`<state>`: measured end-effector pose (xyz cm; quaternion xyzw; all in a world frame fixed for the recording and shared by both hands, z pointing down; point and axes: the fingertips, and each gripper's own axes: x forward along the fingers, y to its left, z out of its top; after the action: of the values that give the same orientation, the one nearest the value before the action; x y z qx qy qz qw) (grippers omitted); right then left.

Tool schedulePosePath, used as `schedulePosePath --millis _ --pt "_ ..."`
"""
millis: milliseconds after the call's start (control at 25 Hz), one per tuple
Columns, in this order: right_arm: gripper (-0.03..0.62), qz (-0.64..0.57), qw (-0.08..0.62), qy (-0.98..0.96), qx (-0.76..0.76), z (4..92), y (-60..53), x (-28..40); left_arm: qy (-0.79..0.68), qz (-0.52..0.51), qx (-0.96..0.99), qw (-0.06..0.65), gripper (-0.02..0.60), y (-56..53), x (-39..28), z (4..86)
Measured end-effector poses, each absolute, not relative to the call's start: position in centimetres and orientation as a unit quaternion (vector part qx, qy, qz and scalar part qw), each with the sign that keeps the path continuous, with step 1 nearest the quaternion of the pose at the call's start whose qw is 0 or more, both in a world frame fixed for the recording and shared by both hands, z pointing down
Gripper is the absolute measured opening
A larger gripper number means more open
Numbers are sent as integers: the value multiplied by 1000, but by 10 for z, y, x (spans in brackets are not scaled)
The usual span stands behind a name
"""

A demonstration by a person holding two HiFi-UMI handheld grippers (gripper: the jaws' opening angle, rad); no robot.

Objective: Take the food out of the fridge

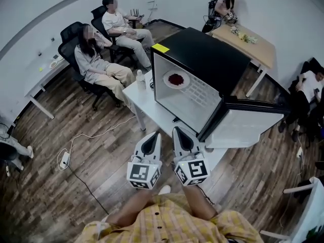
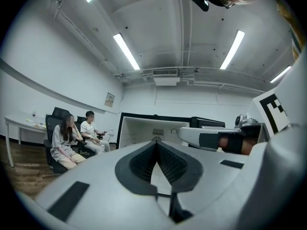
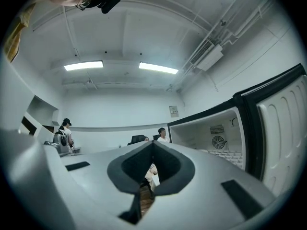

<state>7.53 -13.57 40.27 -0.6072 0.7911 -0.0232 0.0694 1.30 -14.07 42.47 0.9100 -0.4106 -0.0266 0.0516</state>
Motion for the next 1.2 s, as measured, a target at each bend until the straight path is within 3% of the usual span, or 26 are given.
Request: schedulePosePath --millis 1200 --pt "8 -49 49 760 -647 439 -227 81 -370 -14 926 70 8 -239 20 456"
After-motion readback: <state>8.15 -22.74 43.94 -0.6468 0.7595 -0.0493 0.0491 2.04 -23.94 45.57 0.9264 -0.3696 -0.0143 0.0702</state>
